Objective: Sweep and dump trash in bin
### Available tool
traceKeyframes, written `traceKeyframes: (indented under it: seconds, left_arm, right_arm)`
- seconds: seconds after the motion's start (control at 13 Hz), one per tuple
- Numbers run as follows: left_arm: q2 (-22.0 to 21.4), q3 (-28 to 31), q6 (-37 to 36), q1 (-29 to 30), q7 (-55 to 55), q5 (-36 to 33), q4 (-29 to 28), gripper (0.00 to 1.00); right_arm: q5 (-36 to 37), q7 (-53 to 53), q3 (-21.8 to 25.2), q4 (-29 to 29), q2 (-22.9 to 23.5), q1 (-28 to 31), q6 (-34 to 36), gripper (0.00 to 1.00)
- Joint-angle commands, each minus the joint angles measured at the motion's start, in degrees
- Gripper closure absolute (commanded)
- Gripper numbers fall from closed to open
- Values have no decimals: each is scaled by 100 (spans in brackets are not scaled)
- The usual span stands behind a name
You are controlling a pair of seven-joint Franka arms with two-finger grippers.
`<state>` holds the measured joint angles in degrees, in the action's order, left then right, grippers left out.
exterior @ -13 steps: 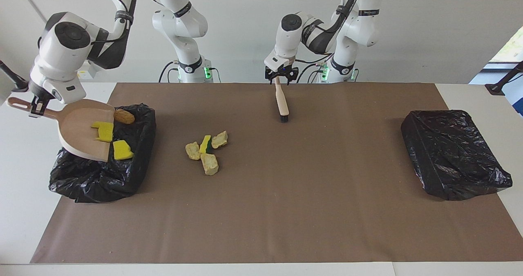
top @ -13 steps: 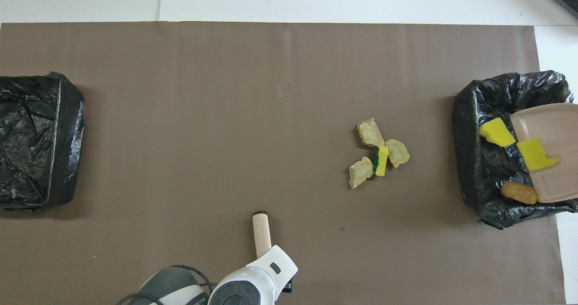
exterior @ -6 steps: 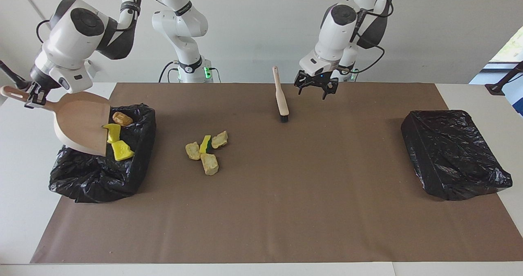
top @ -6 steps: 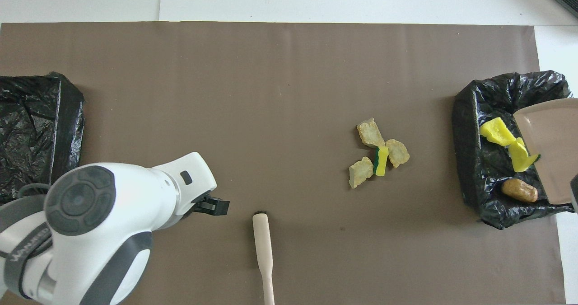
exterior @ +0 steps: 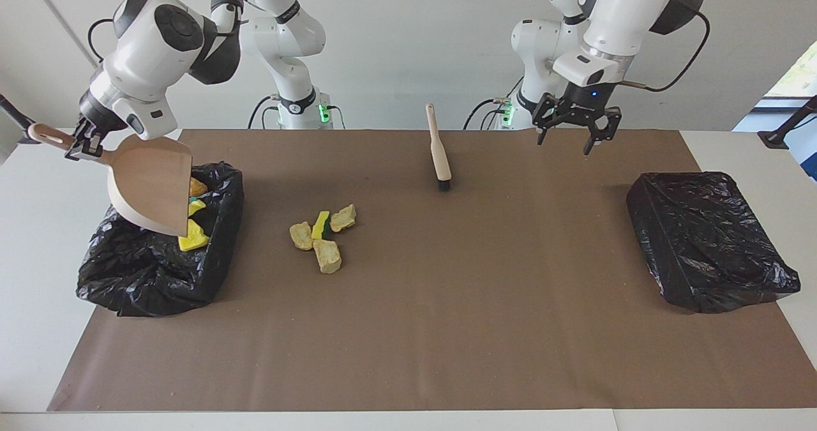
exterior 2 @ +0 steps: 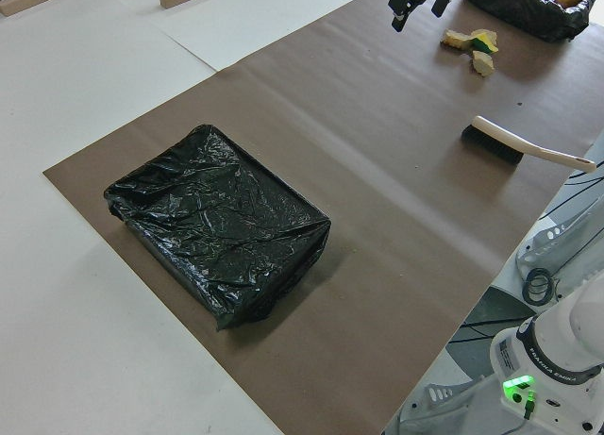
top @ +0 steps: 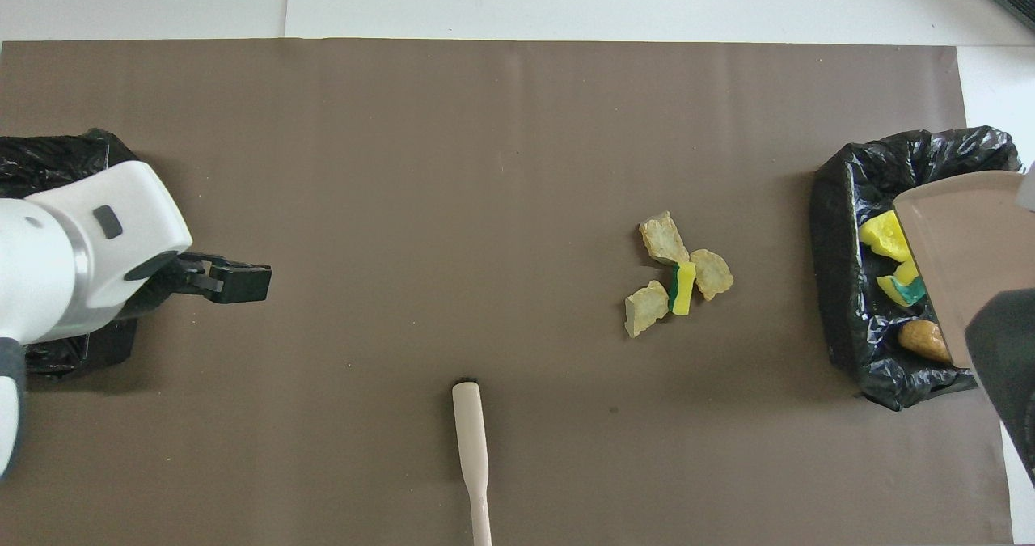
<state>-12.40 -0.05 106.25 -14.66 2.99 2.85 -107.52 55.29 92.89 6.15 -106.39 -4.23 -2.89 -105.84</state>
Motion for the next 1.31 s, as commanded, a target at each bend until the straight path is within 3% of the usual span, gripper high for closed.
traceKeyframes:
  seconds: [0.0,0.15,0.31,0.54,0.92,1.23]
  left_arm:
    - [474,-66,-709,498,430,-83,1124,0]
    - [973,-57,-1269,771,448,-74,1950,0]
    - [1379,-22,-1729,789,475,-65,2629,0]
    - [1380,-22,-1748,859,571,-48,2631,0]
    - [1372,-22,-1756,895,677,-83,2622,0]
    - [1284,-22,-1765,904,677,-74,2552,0]
  right_arm:
    - [70,-392,-96,206,-43,-272,423,100]
    - [-9,-875,-463,294,-34,-343,704,100]
    - [-648,-1498,-685,391,9,-370,784,100]
    - [-1474,-2543,-904,391,10,-423,784,100]
    - [-3047,-5196,-1335,558,44,-510,951,100]
    - [-3972,-7472,-1380,899,578,-1237,987,100]
